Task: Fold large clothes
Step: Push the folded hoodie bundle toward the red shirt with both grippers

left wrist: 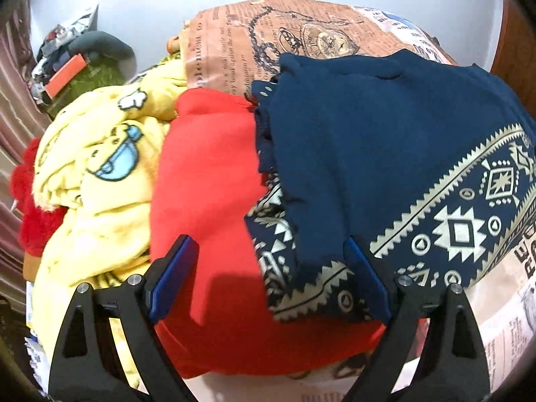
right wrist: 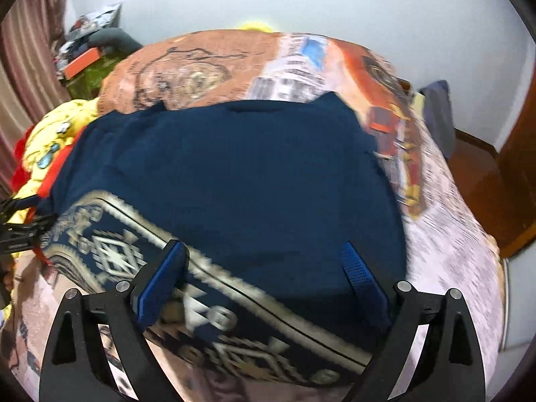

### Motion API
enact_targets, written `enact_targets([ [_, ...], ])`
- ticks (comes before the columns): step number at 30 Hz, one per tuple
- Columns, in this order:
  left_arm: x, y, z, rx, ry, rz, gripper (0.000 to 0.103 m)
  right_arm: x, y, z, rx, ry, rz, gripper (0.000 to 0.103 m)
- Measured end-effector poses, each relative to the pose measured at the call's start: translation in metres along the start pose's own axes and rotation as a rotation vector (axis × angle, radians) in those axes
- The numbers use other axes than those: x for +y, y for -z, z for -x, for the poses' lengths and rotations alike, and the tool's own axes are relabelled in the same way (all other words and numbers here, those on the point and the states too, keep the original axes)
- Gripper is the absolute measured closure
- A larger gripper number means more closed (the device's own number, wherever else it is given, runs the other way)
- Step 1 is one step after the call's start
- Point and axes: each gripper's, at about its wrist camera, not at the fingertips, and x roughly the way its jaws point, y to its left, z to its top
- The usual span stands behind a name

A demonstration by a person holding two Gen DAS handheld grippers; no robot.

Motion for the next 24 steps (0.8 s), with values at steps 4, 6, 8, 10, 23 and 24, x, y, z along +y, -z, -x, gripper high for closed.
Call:
enact_targets([
  [4,0.016,0.005,0.010,-0.006,-0.041,0.051,0.012,-0.012,0.008,0.009,0.001,0.099,0.028,0.010],
  [6,0.033,0.006,0.018,-0.008,-0.046,0.123,0.012,-0.020,0.015,0.012,0.012,0.191,0.058,0.010],
  [8,0.049,0.009,0.029,-0.008,0.010,0.211,0.012,-0.033,0.022,0.016,0.027,0.213,0.044,0.010],
  [10,0.058,0.012,0.042,-0.019,0.055,0.267,0.012,-0.046,0.027,0.021,0.040,0.206,0.009,0.010],
  [23,0.023,0.034,0.044,0.074,0.548,0.499,0.013,-0.030,0.021,0.067,-0.064,0.157,0.014,0.010],
  [24,0.020,0.037,0.037,0.092,0.585,0.529,0.014,-0.026,0.020,0.067,-0.069,0.152,0.025,0.010],
])
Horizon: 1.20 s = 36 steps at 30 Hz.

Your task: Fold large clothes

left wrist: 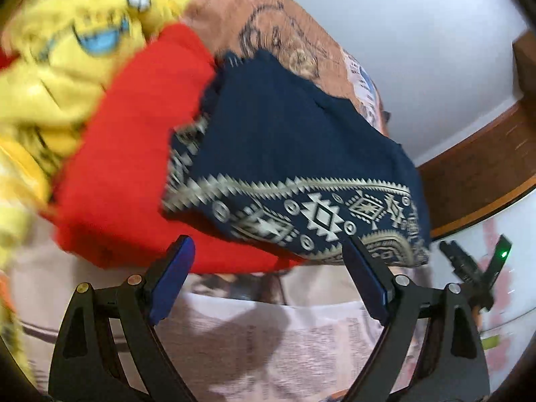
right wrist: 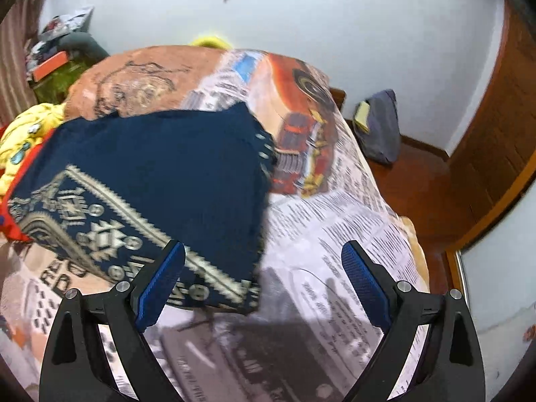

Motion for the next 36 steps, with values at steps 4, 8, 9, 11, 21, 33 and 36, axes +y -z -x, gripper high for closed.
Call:
enact_targets([
  [4,0.014,0.001,-0.022,0.041,0.127,0.137,0.015,0.018,-0.004,0.001,-0.016,-0.029,0.041,0.010],
  [8,0.023,-0.005,-0.032,0.009,0.184,0.204,0.015,0.028,-0.007,-0.003,-0.015,-0.058,0.049,0.010],
  [9,0.026,-0.006,-0.035,0.001,0.197,0.222,0.015,0.030,-0.008,-0.006,-0.014,-0.064,0.048,0.010],
  [11,0.030,-0.008,-0.040,-0.009,0.218,0.250,0.015,0.034,-0.010,-0.008,-0.010,-0.074,0.048,0.010],
  [21,0.032,-0.010,-0.012,-0.043,0.293,0.290,0.019,0.044,-0.009,-0.019,0.017,-0.101,0.050,0.010],
  [33,0.030,-0.022,-0.005,-0.033,0.162,0.259,0.023,0.048,-0.004,-0.022,0.029,-0.115,0.050,0.010],
  [36,0.040,-0.014,-0.020,-0.018,0.152,0.266,0.023,0.047,-0.003,-0.021,0.025,-0.115,0.047,0.010],
])
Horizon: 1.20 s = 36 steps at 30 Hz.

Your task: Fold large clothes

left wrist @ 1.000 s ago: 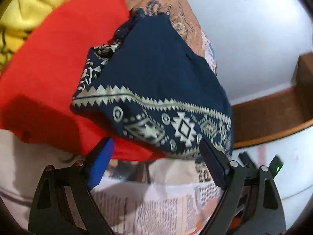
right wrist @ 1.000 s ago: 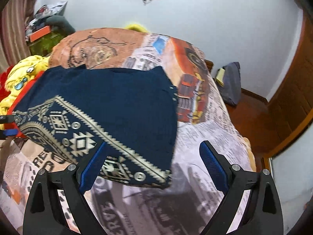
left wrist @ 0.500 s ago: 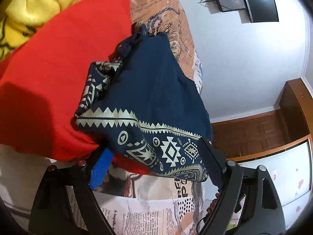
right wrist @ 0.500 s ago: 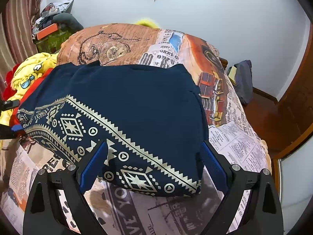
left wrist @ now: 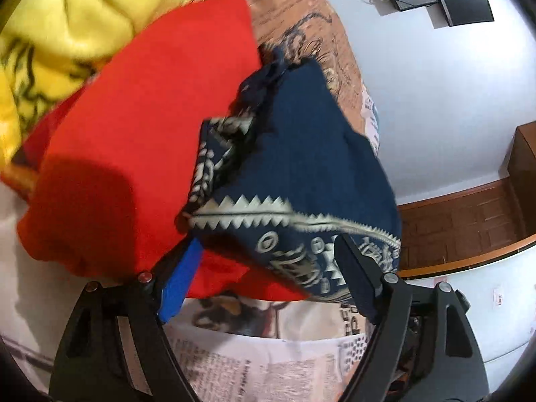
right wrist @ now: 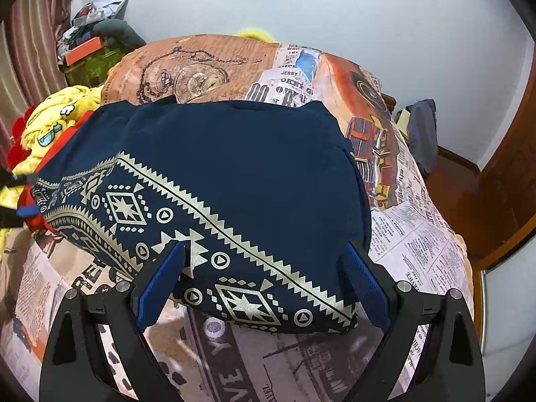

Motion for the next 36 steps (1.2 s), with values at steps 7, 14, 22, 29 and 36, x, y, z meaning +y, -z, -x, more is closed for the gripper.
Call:
enact_targets([
  [7,-0.025,-0.014,-0.019,-0.035,0.043,-0.031,0.023,-0.001,0.003,-0.003,0.021,0.001,-0.001,0.010],
  [14,-0.041,-0.033,-0.060,-0.076,-0.038,-0.080,0.023,0.001,0.001,0.000,0.013,-0.007,0.010,0.010],
  [22,-0.054,-0.047,-0.060,-0.201,-0.149,-0.102,0.077,0.014,-0.020,0.005,-0.021,-0.017,0.046,0.010],
  [29,-0.116,-0.055,-0.031,-0.334,-0.150,-0.257,0.088,0.036,-0.058,0.004,-0.080,-0.041,0.081,0.010],
  [36,-0.175,-0.048,0.007,-0.422,-0.088,-0.374,0.088,0.071,-0.078,-0.041,-0.006,-0.095,0.135,0.010],
])
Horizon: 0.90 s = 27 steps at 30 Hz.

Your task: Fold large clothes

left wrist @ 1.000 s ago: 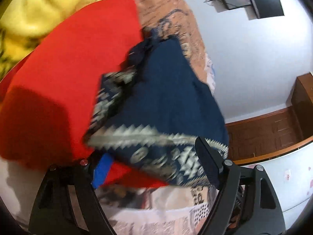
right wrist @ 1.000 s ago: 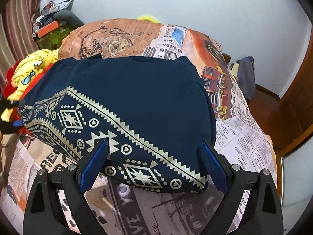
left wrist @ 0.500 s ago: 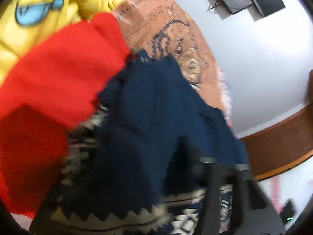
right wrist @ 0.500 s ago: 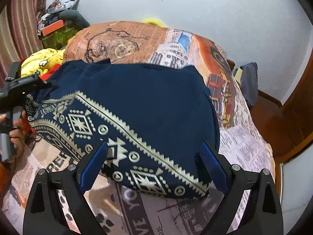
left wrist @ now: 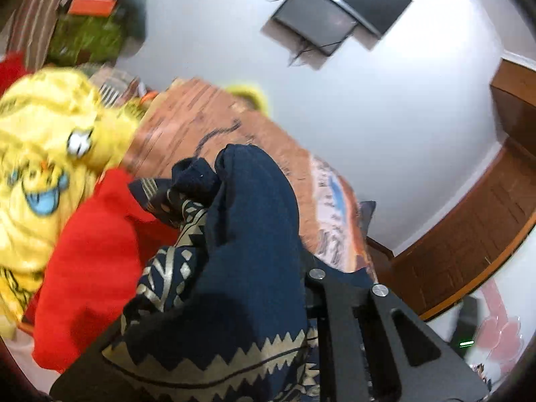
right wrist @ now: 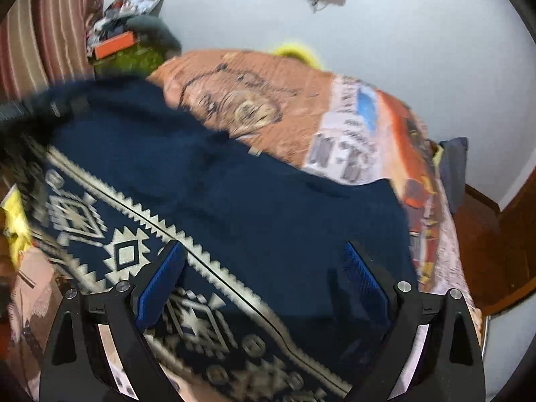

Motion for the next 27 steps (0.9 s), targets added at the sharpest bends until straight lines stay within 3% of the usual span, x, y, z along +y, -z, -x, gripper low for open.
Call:
enact_targets([
  [5,-0.040,-0.001,-0.010,0.027,-0.024,-0.104,0.088,-0.001,0.009,-0.032,0.098,-0.141,-0.098,0.010],
  [8,-0.067,0.007,-0.019,0.049,-0.037,-0.182,0.088,-0.015,0.012,-0.030,0.104,-0.208,-0.158,0.010],
  [10,-0.086,0.011,-0.023,0.057,-0.038,-0.236,0.088,-0.025,0.014,-0.020,0.097,-0.208,-0.185,0.012],
  [17,-0.168,0.044,-0.055,0.134,0.028,-0.395,0.088,-0.084,0.039,0.055,-0.034,-0.087,-0.254,0.010],
  [19,-0.188,0.062,-0.061,0.151,0.042,-0.457,0.088,-0.104,0.050,0.069,-0.035,-0.040,-0.274,0.010],
  [23,-0.221,0.113,-0.083,0.258,0.089,-0.575,0.088,-0.130,0.076,0.082,-0.001,0.058,-0.290,0.010],
  [27,-0.228,0.166,-0.112,0.389,0.047,-0.739,0.088,-0.147,0.094,0.085,0.033,0.114,-0.306,0.010],
])
